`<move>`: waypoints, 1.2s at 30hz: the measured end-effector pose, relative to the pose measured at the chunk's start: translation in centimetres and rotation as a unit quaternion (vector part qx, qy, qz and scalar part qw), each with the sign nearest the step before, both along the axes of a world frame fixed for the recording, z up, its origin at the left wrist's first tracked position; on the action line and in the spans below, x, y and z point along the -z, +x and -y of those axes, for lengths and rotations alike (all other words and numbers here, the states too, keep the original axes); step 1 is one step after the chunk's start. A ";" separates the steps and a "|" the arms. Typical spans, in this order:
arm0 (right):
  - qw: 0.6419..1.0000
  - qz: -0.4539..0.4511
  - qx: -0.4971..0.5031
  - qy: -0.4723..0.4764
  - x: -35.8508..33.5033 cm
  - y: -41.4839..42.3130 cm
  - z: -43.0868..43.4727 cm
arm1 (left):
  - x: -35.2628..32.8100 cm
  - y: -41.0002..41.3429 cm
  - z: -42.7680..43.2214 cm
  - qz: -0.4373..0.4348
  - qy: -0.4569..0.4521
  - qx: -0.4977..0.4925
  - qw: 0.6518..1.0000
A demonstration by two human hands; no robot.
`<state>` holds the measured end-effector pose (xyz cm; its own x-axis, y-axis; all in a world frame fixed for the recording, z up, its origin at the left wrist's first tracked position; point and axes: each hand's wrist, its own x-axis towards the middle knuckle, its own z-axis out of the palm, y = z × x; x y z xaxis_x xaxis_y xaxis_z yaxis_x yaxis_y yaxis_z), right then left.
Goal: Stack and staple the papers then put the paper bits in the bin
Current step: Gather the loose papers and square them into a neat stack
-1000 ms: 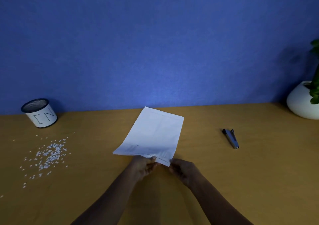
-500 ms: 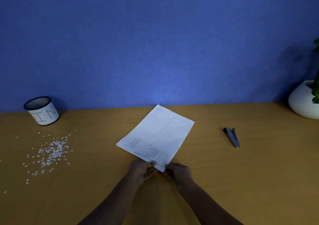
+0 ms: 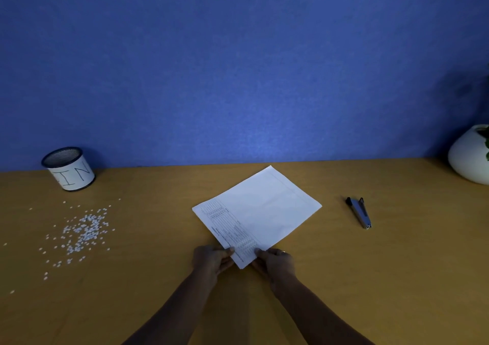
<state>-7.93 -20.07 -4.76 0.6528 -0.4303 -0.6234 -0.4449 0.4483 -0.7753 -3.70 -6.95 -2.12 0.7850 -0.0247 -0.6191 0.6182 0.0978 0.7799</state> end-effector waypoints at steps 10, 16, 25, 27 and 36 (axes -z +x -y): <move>0.869 -0.013 -0.045 -0.492 -0.9 1.7 10.5 | 0.0 2.9 -4.3 0.011 0.137 0.112 0.984; 0.814 -0.106 -0.147 -0.552 0.5 2.8 12.9 | 0.2 3.4 -4.3 0.086 0.243 0.108 0.960; 0.833 -0.072 -0.112 -0.538 0.6 2.8 11.8 | 0.9 2.9 -3.7 0.189 0.342 0.108 0.914; 0.840 -0.068 -0.107 -0.528 0.5 2.9 11.7 | 0.9 3.0 -3.8 0.180 0.334 0.099 0.920; 0.844 -0.062 -0.109 -0.522 0.2 2.8 11.8 | -0.1 3.1 -4.6 0.056 0.147 -0.013 0.987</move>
